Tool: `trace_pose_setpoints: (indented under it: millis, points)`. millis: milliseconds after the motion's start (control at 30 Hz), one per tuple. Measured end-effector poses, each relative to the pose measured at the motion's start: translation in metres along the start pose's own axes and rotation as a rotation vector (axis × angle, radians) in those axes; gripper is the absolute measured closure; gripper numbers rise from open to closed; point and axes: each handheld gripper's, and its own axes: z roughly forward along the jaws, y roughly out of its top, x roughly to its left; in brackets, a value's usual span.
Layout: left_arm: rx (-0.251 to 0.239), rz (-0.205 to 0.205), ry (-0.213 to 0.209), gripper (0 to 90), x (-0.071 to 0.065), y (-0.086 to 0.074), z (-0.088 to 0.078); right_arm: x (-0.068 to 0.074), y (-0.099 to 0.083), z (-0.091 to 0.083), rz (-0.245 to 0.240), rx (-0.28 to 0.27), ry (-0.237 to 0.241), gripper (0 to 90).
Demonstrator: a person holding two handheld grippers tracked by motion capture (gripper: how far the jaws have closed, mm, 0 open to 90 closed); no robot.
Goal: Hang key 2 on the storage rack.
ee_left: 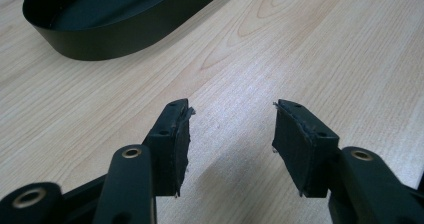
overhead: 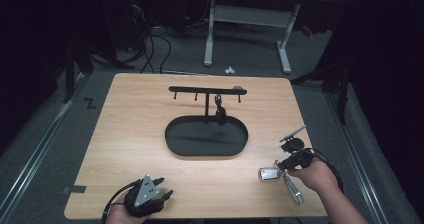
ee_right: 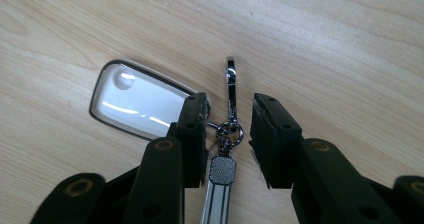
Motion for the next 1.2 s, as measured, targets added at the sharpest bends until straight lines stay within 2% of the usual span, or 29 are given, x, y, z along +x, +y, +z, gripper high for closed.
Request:
trace_pose_setpoints:
  millis: [167, 567, 700, 867, 900, 1067, 1100, 1200]
  points:
    - [-0.004, -0.004, 0.001, 48.6, 0.001, 0.000, -0.001, -0.002, 0.004, 0.013, 0.004, 0.061, 0.014, 74.3]
    - [-0.005, 0.000, 0.001, 48.6, 0.002, 0.000, -0.002, -0.001, 0.010, 0.024, 0.005, 0.097, 0.017, 82.8]
    - [-0.006, -0.001, 0.001, 48.6, 0.002, 0.000, -0.002, -0.003, 0.011, 0.025, 0.013, 0.094, 0.028, 82.9]
    - [-0.008, 0.002, 0.002, 48.6, 0.002, 0.000, -0.003, -0.004, 0.011, 0.027, 0.021, 0.099, 0.019, 82.5]
    - [-0.009, 0.002, 0.002, 48.5, 0.002, 0.000, -0.003, -0.003, 0.011, 0.030, 0.023, 0.119, 0.016, 83.2]
    - [-0.009, 0.000, 0.003, 48.5, 0.002, 0.000, -0.003, -0.003, 0.010, 0.030, 0.009, 0.107, 0.020, 84.1]
    - [-0.010, 0.001, 0.003, 48.5, 0.002, 0.000, -0.003, -0.002, 0.010, 0.030, 0.004, 0.114, 0.022, 78.6]
    - [-0.006, 0.000, 0.001, 48.5, 0.002, 0.000, -0.002, -0.002, 0.010, 0.028, 0.001, 0.115, 0.023, 75.3]
